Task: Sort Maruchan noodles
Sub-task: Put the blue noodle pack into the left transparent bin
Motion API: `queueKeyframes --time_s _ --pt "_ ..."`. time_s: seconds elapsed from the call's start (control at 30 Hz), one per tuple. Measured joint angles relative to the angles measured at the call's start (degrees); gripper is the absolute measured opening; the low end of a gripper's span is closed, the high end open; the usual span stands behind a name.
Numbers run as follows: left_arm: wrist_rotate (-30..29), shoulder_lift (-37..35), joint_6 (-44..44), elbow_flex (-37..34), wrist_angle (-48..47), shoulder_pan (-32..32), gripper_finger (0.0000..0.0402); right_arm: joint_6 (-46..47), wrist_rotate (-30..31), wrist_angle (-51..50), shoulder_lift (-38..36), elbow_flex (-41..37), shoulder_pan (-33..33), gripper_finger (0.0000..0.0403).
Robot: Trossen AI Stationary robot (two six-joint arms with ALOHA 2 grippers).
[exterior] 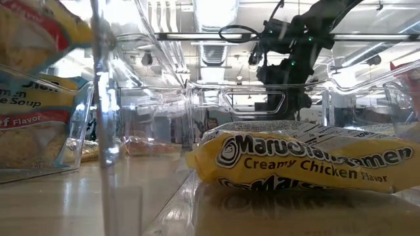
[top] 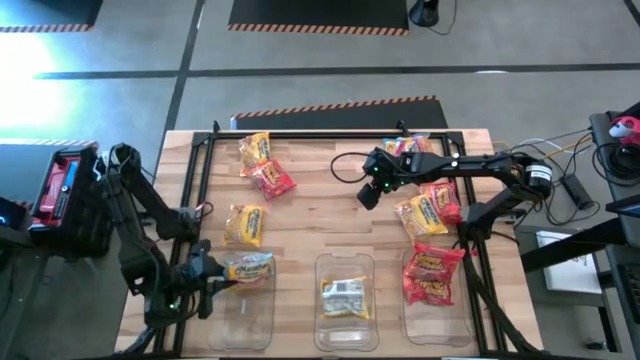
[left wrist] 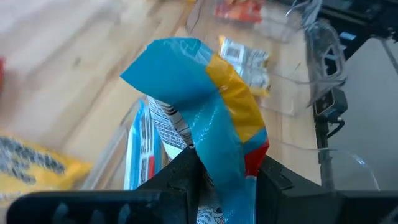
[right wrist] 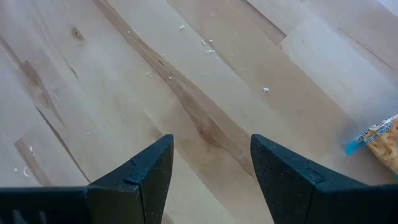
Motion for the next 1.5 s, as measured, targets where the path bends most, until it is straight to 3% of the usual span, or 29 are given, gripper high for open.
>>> queueKeyframes --time_s 0.2,0.4,0.63,1.07,1.5 --pt "-5.82 -0.20 0.56 -3.32 1.26 -4.80 0.0076 0.00 0.03 0.00 0.00 0.00 0.00 0.0203" --pt "-11.01 -0.20 2.06 -9.32 8.86 -6.33 0.0076 0.00 0.03 0.00 0.00 0.02 0.00 0.0203" --pt "-11.38 -0.20 9.34 -11.87 15.96 -6.28 0.0076 -0.01 0.01 0.00 0.00 0.02 0.00 0.0203" --pt "-14.36 0.15 6.96 -14.86 18.56 -6.06 0.0101 -0.02 -0.01 0.02 0.00 0.02 0.00 0.0203" --pt "-14.46 2.01 4.16 -16.70 21.30 -5.36 0.0164 -0.02 -0.02 0.01 0.00 0.02 0.00 0.0203"
